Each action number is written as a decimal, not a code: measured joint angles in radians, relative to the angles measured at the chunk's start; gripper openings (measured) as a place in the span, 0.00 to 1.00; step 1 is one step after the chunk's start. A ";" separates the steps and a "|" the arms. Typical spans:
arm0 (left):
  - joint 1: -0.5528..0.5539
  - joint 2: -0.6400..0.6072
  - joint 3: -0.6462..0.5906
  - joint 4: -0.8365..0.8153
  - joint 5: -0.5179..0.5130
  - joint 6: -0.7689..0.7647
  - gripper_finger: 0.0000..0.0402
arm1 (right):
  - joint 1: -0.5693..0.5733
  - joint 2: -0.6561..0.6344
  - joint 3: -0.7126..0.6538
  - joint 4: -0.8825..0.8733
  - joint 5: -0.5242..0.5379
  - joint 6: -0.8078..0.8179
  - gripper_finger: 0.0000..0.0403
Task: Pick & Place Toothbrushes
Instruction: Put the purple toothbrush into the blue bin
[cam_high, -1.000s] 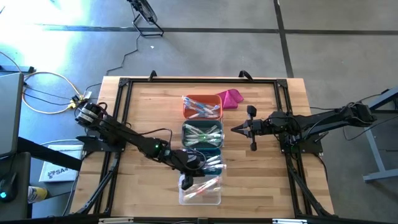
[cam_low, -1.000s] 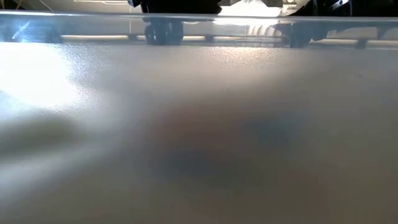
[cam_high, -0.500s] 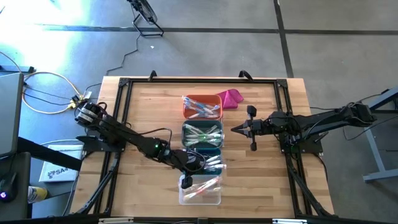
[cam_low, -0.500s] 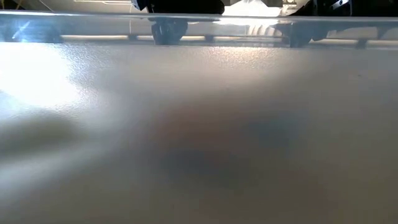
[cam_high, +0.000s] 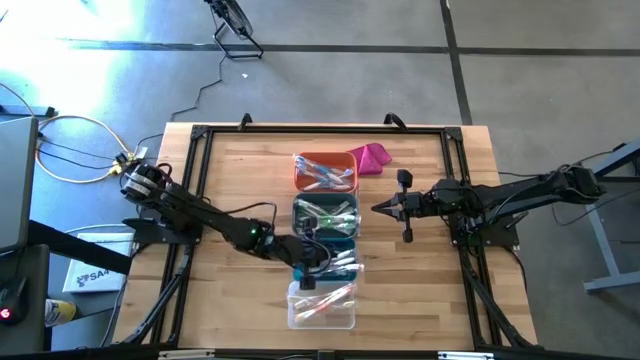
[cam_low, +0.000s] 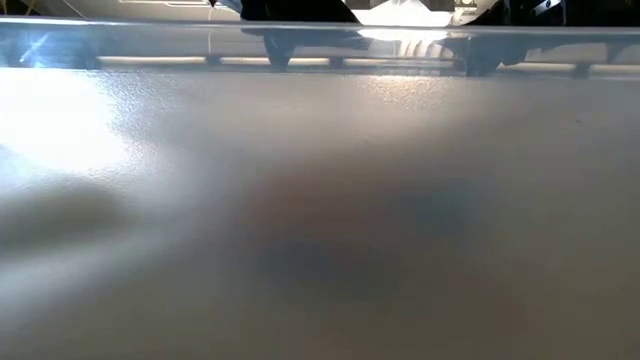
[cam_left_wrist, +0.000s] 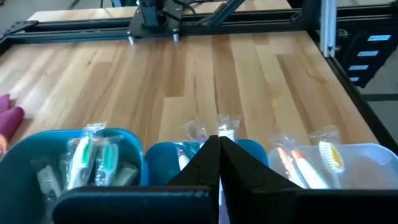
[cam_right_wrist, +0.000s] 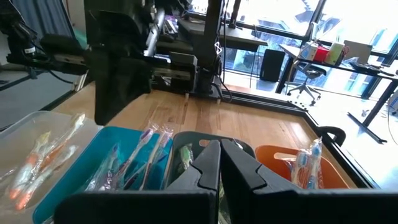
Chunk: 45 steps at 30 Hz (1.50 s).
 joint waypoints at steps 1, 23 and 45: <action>0.000 0.000 0.000 0.000 0.006 0.000 0.00 | 0.000 0.000 0.000 0.000 0.000 0.000 0.01; -0.001 0.000 -0.001 -0.022 0.133 0.108 0.00 | 0.000 0.000 0.000 0.034 0.102 0.000 0.01; 0.059 -0.073 -0.002 -0.181 0.231 0.222 0.00 | 0.000 -0.031 0.000 0.047 0.202 0.035 0.01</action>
